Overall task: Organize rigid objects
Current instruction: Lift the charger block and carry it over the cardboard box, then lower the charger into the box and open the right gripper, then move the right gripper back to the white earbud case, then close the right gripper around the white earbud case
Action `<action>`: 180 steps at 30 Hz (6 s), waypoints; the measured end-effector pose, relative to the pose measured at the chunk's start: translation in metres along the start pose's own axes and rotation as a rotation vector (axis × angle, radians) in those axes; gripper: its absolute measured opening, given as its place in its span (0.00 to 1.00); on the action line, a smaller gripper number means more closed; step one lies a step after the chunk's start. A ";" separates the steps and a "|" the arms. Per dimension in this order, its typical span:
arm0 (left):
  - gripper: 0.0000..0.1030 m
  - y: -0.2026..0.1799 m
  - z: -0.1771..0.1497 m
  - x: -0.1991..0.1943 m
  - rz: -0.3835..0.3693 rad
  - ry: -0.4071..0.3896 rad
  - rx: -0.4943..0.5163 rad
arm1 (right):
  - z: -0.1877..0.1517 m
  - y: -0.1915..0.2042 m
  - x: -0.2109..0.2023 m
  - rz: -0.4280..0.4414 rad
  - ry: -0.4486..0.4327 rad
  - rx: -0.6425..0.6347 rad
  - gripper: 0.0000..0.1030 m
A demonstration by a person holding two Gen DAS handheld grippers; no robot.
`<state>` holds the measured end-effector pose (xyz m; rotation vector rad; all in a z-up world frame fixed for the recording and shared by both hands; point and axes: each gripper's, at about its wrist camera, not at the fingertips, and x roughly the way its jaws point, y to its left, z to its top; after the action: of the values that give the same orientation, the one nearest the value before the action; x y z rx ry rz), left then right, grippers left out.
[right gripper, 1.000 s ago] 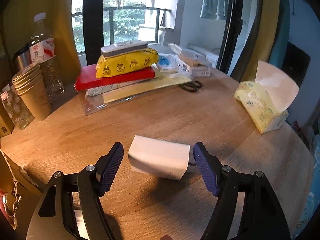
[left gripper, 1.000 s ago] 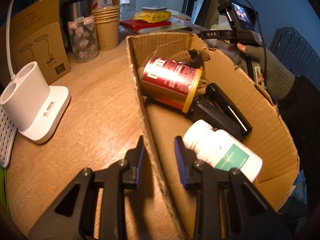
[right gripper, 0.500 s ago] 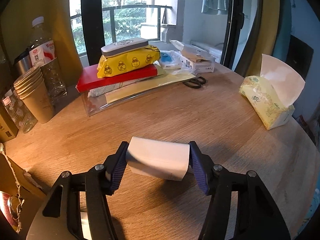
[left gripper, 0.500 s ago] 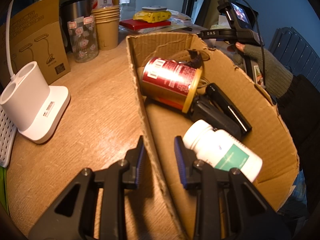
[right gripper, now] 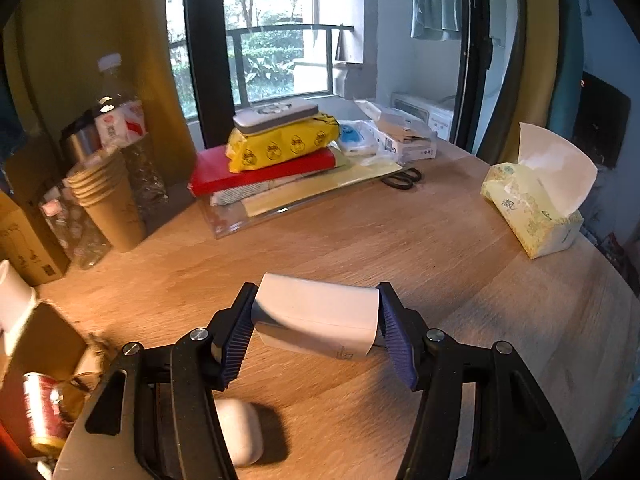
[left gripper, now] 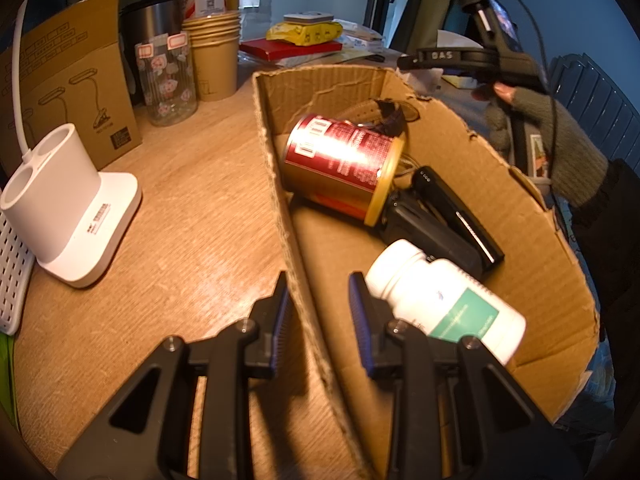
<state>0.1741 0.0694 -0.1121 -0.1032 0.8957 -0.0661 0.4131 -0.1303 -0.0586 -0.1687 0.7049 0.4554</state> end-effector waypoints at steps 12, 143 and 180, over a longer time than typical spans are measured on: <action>0.29 0.001 0.001 0.000 0.007 -0.001 0.001 | -0.013 0.015 -0.052 0.026 -0.042 -0.004 0.60; 0.29 0.003 0.000 0.001 0.013 -0.001 -0.002 | -0.034 0.055 -0.090 0.073 -0.017 -0.090 0.61; 0.29 0.003 0.001 0.001 0.013 -0.001 -0.002 | -0.062 0.047 -0.007 0.113 0.193 -0.123 0.62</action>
<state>0.1754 0.0719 -0.1129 -0.0998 0.8951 -0.0531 0.3502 -0.1093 -0.1009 -0.2921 0.8789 0.5967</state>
